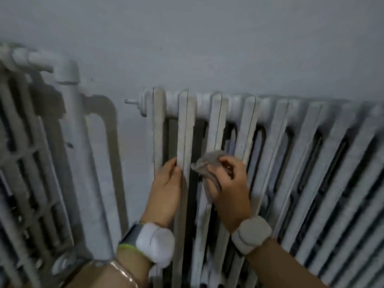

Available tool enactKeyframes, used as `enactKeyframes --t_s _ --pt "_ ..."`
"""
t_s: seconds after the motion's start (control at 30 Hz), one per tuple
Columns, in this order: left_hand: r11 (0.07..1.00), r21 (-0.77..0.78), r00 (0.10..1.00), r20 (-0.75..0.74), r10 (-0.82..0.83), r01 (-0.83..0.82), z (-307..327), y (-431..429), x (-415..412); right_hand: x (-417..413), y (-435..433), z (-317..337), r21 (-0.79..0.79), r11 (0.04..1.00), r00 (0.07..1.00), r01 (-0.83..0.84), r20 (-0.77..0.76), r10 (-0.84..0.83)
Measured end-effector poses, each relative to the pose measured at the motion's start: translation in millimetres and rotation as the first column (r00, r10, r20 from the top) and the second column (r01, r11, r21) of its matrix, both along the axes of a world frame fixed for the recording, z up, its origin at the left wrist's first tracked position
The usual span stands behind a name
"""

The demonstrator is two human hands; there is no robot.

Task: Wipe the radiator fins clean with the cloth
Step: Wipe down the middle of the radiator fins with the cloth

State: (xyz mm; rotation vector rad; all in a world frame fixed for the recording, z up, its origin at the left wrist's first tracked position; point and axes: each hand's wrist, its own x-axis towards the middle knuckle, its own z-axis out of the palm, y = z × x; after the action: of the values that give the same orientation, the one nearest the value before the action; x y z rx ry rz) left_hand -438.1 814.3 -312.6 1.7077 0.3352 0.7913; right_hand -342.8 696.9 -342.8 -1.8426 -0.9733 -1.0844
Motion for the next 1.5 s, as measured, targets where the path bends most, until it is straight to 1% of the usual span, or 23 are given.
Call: enactKeyframes --t_s 0.03,0.07,0.13,0.17,0.23,0.27,0.33,0.37,0.4,0.47,0.53,0.6,0.67,0.7,0.8,0.87,1.0,1.1,1.17,1.23,1.33,1.43,1.5 --pt "1.000 -0.011 1.000 -0.001 -0.003 0.003 0.7 -1.3 -0.3 -1.2 -2.1 -5.2 -0.025 0.999 0.999 -0.021 -0.039 0.020" --pt "1.000 -0.017 1.000 -0.008 -0.005 0.005 1.0 -2.6 -0.1 -1.8 -5.4 -11.6 -0.063 0.998 0.999 -0.026 -0.034 0.024" --pt "1.000 -0.021 1.000 -0.002 -0.020 0.020 0.4 -3.5 -2.9 -5.0 -8.9 -21.3 -0.171 0.984 0.998 -0.047 0.027 0.052" --pt "0.999 -0.030 0.999 0.002 -0.032 0.032 -1.0 -4.9 -4.1 -5.9 -12.9 -29.0 -0.210 0.975 0.997 -0.073 -0.001 0.074" --pt "0.998 -0.049 0.999 0.013 -0.040 0.041 -4.9 -5.6 -3.6 -7.6 -23.3 -43.9 -0.332 0.940 0.997 -0.075 0.001 0.080" --pt "0.998 -0.055 0.999 0.016 -0.039 0.040 -8.0 -3.8 -4.8 -7.6 -26.2 -53.4 -0.381 0.923 0.998 -0.047 0.018 0.059" --pt "0.997 -0.059 0.999 0.033 -0.041 0.043 -10.9 -4.9 -3.4 -4.3 -36.0 -57.5 -0.462 0.885 0.995 -0.051 0.051 0.084" --pt "0.998 -0.052 0.999 0.042 -0.031 0.034 -12.0 -6.4 -3.9 -7.1 -39.1 -53.8 -0.475 0.878 0.993 -0.053 0.065 0.094" --pt "1.000 -0.026 0.998 0.059 -0.007 0.008 -11.9 -8.7 -3.2 -7.9 -41.8 -46.9 -0.455 0.888 0.990 -0.063 0.083 0.113" --pt "0.994 0.035 0.987 0.124 0.098 -0.103 -10.6 -15.0 -6.6 -12.0 -44.1 -25.5 -0.368 0.917 0.987 -0.150 0.000 0.161" --pt "0.964 0.109 0.948 0.239 0.212 -0.243 -10.3 -20.0 -8.8 -18.2 -47.2 5.9 -0.244 0.965 0.996 -0.094 -0.031 0.089" --pt "0.940 0.167 0.919 0.319 0.234 -0.298 -11.1 -24.5 -8.2 -22.5 -51.6 39.9 -0.079 0.996 0.999 -0.036 -0.031 0.034" --pt "0.944 0.205 0.928 0.324 0.185 -0.259 -13.1 -30.8 -4.7 -21.8 -56.3 67.8 0.099 0.995 0.995 0.010 0.094 -0.020" --pt "0.948 0.224 0.939 0.309 0.150 -0.225 -15.1 -34.2 -2.3 -18.9 -58.7 75.0 0.168 0.986 0.992 0.014 0.122 -0.035" --pt "0.951 0.285 0.964 0.262 0.040 -0.117 -21.7 -44.1 2.9 -10.1 -59.2 85.3 0.282 0.959 0.997 -0.044 0.080 0.022" --pt "0.952 0.297 0.977 0.213 0.007 -0.072 -26.2 -48.0 6.8 -5.1 -55.0 86.0 0.295 0.954 0.998 -0.046 0.051 0.032" --pt "0.977 0.211 0.990 0.141 -0.013 -0.017 -32.2 -49.1 14.1 5.7 -45.6 71.0 0.250 0.967 0.999 -0.041 0.003 0.042" --pt "0.984 0.178 0.994 0.112 -0.017 -0.003 -33.2 -47.4 17.9 9.0 -45.7 52.5 0.199 0.980 0.999 0.010 0.032 -0.017" --pt "0.988 0.151 0.994 0.104 -0.027 0.011 -33.0 -46.9 20.7 9.1 -46.7 43.0 0.180 0.982 0.998 0.050 0.014 -0.053" --pt "0.991 0.136 0.996 0.088 -0.033 0.021 -33.8 -47.4 22.1 6.2 -47.5 34.5 0.163 0.985 0.998 0.050 -0.035 -0.045" --pt "0.993 0.117 0.995 0.090 -0.043 0.032 -34.3 -47.8 22.5 1.9 -50.2 23.2 0.136 0.991 0.991 0.003 -0.131 0.015" --pt "0.993 0.106 0.994 0.089 -0.058 0.049 -33.6 -46.7 22.0 0.3 -51.9 14.7 0.155 0.985 0.961 -0.072 -0.254 0.110" --pt "0.993 0.103 0.994 0.085 -0.069 0.060 -33.5 -46.2 21.3 0.3 -51.1 7.3 0.124 0.992 0.960 -0.030 -0.272 0.063"
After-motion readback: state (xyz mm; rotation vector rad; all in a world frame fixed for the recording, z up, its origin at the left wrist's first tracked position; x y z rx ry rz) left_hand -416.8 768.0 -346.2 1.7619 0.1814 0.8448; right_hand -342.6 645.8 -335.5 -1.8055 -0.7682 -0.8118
